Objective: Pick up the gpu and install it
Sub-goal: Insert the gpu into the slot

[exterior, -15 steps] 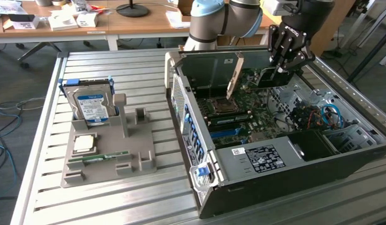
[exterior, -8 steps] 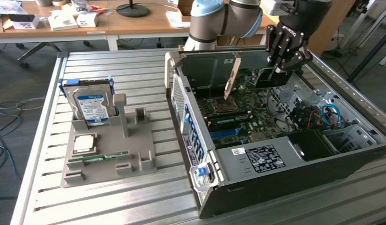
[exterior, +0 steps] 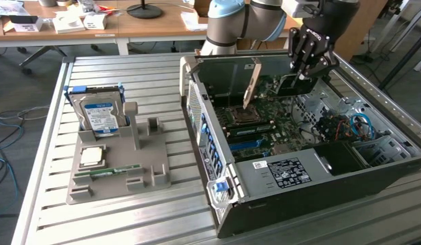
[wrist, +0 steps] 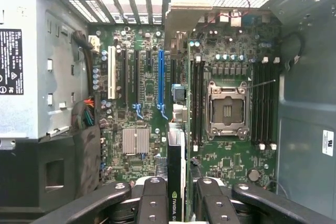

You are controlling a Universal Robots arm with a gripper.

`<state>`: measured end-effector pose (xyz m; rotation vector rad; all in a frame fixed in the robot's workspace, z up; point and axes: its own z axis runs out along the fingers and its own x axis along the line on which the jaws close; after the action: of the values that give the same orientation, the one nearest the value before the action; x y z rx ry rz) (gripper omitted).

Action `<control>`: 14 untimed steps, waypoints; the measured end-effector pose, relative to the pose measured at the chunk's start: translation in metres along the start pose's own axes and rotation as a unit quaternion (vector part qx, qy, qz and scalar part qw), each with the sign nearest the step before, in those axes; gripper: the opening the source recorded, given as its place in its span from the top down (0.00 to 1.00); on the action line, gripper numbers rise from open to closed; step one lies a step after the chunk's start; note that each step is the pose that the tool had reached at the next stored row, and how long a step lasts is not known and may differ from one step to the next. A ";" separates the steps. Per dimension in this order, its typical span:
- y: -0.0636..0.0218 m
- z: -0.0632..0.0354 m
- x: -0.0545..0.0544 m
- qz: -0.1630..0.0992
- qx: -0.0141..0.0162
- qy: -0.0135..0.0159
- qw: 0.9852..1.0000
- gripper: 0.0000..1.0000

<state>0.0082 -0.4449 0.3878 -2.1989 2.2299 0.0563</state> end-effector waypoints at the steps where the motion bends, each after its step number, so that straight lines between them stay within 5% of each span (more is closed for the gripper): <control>1: 0.0002 0.0013 0.000 0.000 0.000 0.000 1.000 0.74; 14: 0.0008 0.0056 0.000 0.000 0.000 0.000 1.000 0.74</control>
<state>0.0073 -0.4449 0.3821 -2.1985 2.2295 0.0567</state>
